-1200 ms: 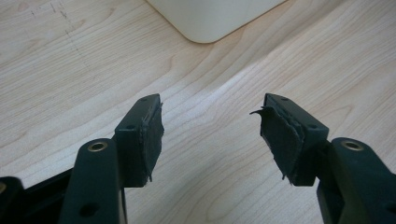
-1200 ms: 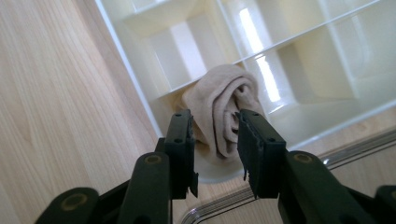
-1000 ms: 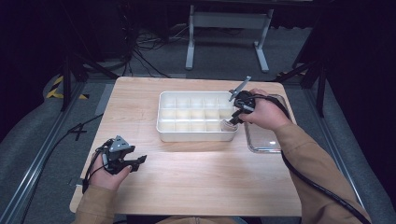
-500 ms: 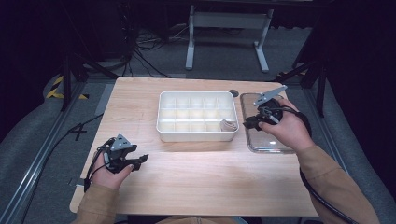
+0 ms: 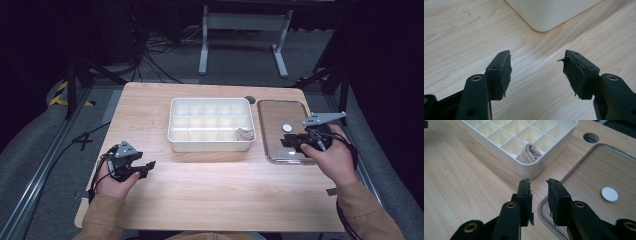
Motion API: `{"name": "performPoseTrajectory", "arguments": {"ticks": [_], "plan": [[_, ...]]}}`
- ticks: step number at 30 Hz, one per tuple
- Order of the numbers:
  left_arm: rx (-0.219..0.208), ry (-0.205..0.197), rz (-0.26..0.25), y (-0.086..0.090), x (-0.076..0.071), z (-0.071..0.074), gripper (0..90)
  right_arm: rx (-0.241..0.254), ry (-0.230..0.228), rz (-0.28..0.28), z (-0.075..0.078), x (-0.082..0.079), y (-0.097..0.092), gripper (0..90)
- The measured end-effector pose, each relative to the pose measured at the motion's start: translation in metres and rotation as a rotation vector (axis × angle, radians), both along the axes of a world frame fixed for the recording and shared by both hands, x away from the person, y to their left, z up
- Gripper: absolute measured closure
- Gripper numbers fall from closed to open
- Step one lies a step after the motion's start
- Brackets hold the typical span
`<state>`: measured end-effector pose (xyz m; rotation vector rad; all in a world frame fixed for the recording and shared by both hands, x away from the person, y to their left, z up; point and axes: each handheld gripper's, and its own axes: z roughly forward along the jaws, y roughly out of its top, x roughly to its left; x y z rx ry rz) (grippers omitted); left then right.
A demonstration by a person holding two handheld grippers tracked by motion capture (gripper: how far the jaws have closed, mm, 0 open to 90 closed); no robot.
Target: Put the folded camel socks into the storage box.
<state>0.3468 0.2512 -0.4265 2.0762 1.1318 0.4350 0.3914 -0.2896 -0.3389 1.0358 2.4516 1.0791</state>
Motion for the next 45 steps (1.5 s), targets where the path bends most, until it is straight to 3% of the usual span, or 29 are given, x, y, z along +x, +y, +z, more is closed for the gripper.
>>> {"name": "performPoseTrajectory", "arguments": {"ticks": [3,8,11,14,15,18,20,28,35,45], "plan": [[0.053,-0.013,0.02,0.002,0.001,0.0,39.5,0.014,-0.003,-0.042,-0.007,-0.009,-0.011,66.5],[0.037,-0.011,0.044,0.008,0.001,0.0,39.4,-0.009,-0.01,-0.089,-0.017,-0.021,-0.025,59.2],[0.018,-0.014,0.048,0.011,0.0,0.002,39.5,-0.023,-0.003,-0.103,-0.025,-0.027,-0.029,48.1],[0.012,-0.014,0.054,0.011,-0.001,0.002,39.5,-0.017,-0.014,-0.116,-0.03,-0.031,-0.031,46.4],[0.016,-0.018,0.052,0.012,-0.001,0.003,39.5,-0.004,-0.024,-0.142,-0.037,-0.034,-0.033,44.8],[0.017,-0.013,0.05,0.012,-0.002,0.003,39.4,-0.035,0.0,-0.154,-0.051,-0.034,-0.036,42.8],[0.022,-0.01,0.046,0.012,-0.002,0.003,39.4,-0.026,0.016,-0.173,-0.061,-0.033,-0.039,41.9],[0.02,-0.007,0.043,0.014,-0.002,-0.001,39.3,-0.042,-0.01,-0.184,-0.091,-0.032,-0.041,38.9],[0.031,-0.006,0.04,0.015,-0.001,-0.003,39.2,-0.029,-0.116,-0.129,-0.111,-0.036,-0.038,39.2],[0.052,0.018,0.014,0.013,0.002,-0.01,38.8,-0.006,-0.076,-0.102,-0.129,-0.037,-0.03,38.6]]}}
